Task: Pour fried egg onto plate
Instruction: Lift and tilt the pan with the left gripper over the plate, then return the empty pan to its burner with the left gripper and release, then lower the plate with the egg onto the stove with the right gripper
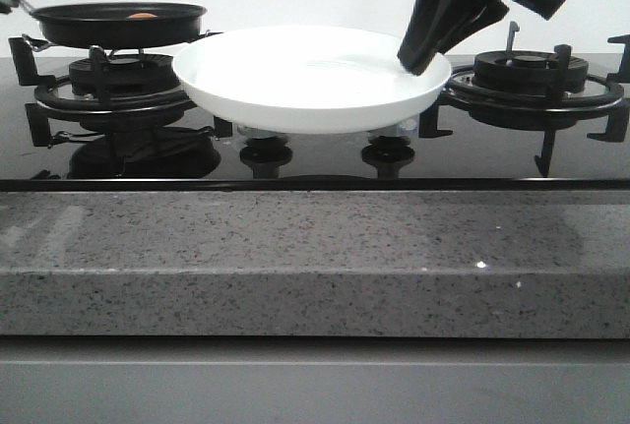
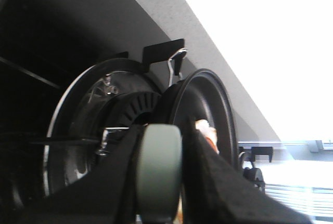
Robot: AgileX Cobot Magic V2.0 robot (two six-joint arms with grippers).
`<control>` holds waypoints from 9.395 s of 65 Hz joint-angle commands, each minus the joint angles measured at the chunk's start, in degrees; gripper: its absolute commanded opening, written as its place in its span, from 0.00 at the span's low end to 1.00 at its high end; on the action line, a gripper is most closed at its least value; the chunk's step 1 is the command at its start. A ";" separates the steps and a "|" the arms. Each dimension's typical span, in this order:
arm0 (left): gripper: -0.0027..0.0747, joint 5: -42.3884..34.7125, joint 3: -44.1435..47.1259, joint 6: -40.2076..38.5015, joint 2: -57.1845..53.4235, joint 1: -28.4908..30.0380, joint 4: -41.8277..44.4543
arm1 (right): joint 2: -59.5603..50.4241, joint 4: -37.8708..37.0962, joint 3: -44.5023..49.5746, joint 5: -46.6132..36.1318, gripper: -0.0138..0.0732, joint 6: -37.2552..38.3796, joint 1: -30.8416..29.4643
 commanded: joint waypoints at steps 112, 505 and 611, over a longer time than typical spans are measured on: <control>0.01 -17.21 -9.52 -2.60 -30.06 -51.06 64.51 | -3.27 2.39 -1.20 -1.31 0.11 -0.49 -0.13; 0.01 -33.50 61.95 -15.04 -99.25 -23.28 64.35 | -3.27 2.39 -1.20 -1.31 0.11 -0.49 -0.13; 0.01 -33.51 62.63 -15.04 -99.63 -23.28 63.56 | 18.73 -4.02 -30.60 8.64 0.12 7.71 -6.63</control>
